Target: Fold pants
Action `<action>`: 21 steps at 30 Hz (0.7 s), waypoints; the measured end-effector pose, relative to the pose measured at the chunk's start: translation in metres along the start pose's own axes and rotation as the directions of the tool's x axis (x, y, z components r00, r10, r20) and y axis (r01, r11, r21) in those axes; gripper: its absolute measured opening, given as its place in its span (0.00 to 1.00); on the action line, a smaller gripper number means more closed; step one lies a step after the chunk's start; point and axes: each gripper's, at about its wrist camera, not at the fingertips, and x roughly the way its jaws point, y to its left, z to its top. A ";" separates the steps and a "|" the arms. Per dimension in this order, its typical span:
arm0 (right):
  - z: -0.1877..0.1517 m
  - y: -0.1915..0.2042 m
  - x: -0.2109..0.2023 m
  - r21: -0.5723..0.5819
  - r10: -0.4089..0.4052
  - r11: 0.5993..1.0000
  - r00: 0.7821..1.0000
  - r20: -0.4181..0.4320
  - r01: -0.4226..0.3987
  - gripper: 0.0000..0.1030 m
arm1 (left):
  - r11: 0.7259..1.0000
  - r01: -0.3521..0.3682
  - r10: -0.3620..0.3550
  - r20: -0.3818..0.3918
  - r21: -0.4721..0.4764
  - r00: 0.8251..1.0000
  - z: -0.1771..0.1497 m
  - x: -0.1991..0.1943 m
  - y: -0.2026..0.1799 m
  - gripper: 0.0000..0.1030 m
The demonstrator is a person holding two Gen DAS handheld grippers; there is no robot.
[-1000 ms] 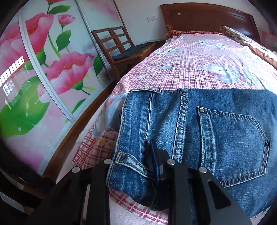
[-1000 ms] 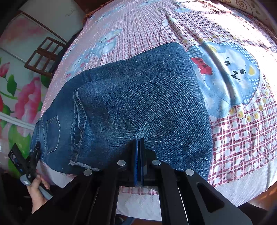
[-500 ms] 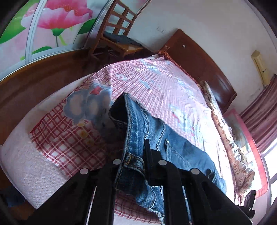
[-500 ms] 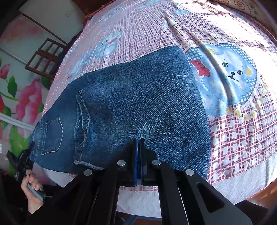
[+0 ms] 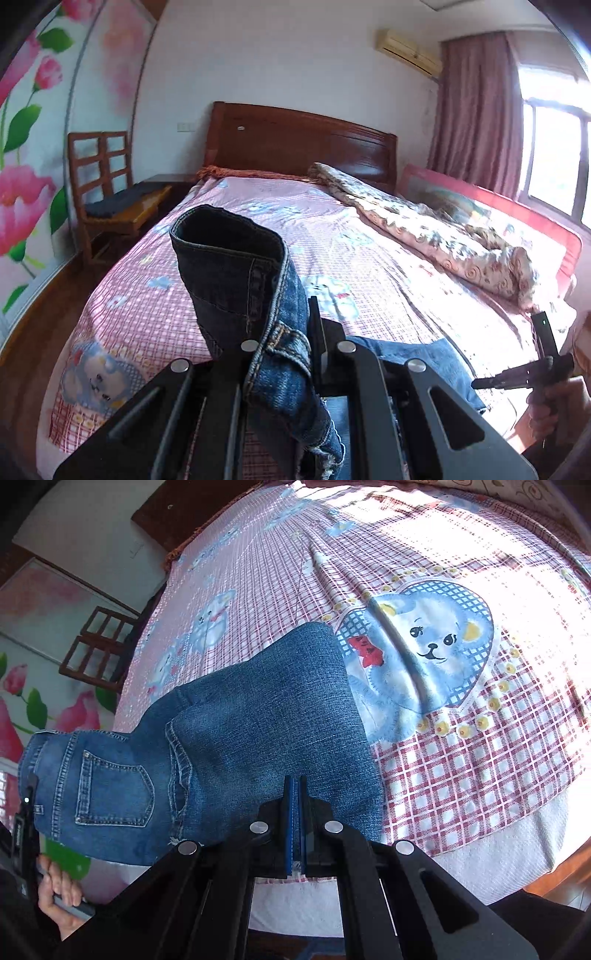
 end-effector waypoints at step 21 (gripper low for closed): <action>0.002 -0.090 -0.044 0.155 -0.033 0.988 0.997 0.076 0.021 0.01 | 0.852 0.220 -0.131 -0.213 0.475 0.968 -0.076 0.095 -0.250 0.09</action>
